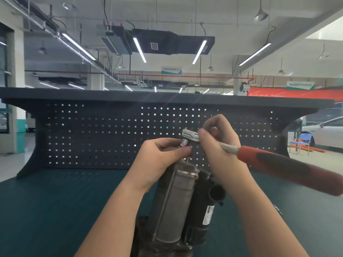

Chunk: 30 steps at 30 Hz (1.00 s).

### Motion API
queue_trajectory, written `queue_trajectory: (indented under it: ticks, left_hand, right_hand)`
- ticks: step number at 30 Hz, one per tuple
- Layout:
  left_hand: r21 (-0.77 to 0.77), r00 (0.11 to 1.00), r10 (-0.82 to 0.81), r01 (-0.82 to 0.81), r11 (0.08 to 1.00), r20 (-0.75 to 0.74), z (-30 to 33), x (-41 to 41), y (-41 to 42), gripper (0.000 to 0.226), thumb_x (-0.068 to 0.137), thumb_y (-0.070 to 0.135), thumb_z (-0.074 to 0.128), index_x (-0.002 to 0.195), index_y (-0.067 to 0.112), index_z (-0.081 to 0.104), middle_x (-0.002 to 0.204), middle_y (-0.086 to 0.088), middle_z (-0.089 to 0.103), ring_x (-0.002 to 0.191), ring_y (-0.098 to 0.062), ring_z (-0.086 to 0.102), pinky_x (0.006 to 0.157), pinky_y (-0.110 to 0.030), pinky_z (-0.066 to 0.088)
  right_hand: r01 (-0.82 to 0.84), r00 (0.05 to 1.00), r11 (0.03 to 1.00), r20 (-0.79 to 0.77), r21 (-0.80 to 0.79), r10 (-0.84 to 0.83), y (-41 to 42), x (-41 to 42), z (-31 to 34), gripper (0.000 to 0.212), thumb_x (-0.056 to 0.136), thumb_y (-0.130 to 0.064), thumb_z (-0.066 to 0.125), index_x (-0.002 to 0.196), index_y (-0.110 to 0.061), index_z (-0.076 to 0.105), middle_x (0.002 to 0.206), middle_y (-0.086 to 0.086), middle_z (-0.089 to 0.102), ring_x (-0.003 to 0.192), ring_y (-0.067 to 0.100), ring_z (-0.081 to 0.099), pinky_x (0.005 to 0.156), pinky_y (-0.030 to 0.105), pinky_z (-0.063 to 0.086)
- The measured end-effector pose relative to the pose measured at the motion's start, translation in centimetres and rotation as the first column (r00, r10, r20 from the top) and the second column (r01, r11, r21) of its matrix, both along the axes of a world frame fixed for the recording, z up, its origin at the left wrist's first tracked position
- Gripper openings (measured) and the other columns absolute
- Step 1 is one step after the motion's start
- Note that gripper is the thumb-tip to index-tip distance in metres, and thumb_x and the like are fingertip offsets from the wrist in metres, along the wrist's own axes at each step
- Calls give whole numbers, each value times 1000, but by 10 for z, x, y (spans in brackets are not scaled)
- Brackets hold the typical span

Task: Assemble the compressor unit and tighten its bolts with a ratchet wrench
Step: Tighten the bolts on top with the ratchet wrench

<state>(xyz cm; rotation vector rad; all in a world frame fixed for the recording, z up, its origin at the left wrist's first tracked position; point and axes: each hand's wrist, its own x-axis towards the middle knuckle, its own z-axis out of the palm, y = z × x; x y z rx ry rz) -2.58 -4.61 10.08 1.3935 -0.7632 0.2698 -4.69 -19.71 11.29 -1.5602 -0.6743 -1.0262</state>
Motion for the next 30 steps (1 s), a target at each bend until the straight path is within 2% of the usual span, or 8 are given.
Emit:
queue_trajectory:
  ticks: [3, 8, 11, 14, 17, 21, 26, 30]
  left_hand:
    - [21, 1000, 3, -3, 1000, 23, 0, -1, 0, 20, 72, 27, 81, 85, 13, 80, 88, -10, 77, 84, -18, 74, 73, -19, 55]
    - [-3, 1000, 22, -22, 1000, 4, -2, 0, -2, 23, 70, 34, 74, 81, 15, 81, 86, -7, 78, 82, -16, 74, 73, -20, 54]
    - [-9, 999, -48, 48, 999, 10, 0, 0, 0, 18, 70, 28, 76, 85, 20, 81, 85, -4, 78, 80, -11, 73, 70, -16, 53]
    - [24, 995, -81, 80, 997, 61, 1, -3, 3, 11, 76, 25, 81, 85, 18, 80, 83, -2, 77, 77, -7, 71, 66, -13, 51]
    - [31, 997, -44, 42, 999, 61, 0, -4, -1, 14, 75, 27, 81, 87, 20, 81, 87, -3, 78, 83, -11, 73, 72, -15, 52]
    - [12, 999, 18, -18, 1000, 32, -3, 3, -3, 20, 75, 36, 72, 85, 20, 81, 88, -2, 78, 85, -13, 74, 76, -17, 54]
    - [98, 999, -18, 12, 995, 52, -6, 5, -1, 22, 85, 38, 69, 82, 18, 79, 82, 0, 77, 79, -8, 71, 70, -14, 52]
    - [76, 997, 14, -19, 997, 74, -7, 10, 0, 29, 81, 39, 66, 88, 14, 80, 89, -3, 78, 90, -13, 73, 79, -17, 53]
  right_hand:
    - [134, 984, 991, 117, 6, -134, 8, -2, -5, 16, 77, -32, 60, 70, -26, 46, 53, -5, 51, 46, 1, 44, 43, 14, 36]
    - [-333, 856, 823, -219, 460, 469, -2, 4, -9, 28, 92, -15, 56, 68, -17, 43, 58, 2, 33, 46, 10, 27, 44, 20, 20]
    - [-171, 980, 967, -71, 190, 187, 7, -7, 1, 27, 85, -18, 59, 63, -22, 43, 52, -4, 39, 44, 7, 34, 42, 17, 30]
    - [139, 975, 990, 182, -38, -130, 22, -16, 0, 20, 79, -36, 57, 69, -26, 43, 55, 3, 50, 44, 15, 44, 41, 25, 39]
    - [56, 982, 983, 168, 176, -86, 16, -7, -12, 25, 83, -22, 58, 65, -23, 41, 50, -5, 45, 44, 7, 39, 44, 20, 35]
    - [-249, 928, 861, -146, 444, 344, 2, 5, -12, 30, 90, -15, 60, 64, -19, 46, 52, -9, 39, 49, 6, 33, 46, 20, 29]
    - [156, 977, 988, 150, -13, -152, 20, -11, -2, 29, 79, -36, 64, 66, -23, 41, 53, 1, 52, 45, 14, 43, 41, 25, 38]
    - [27, 997, 998, 68, 64, -31, 10, -4, -7, 30, 80, -30, 68, 66, -21, 44, 52, 7, 48, 45, 16, 43, 42, 27, 38]
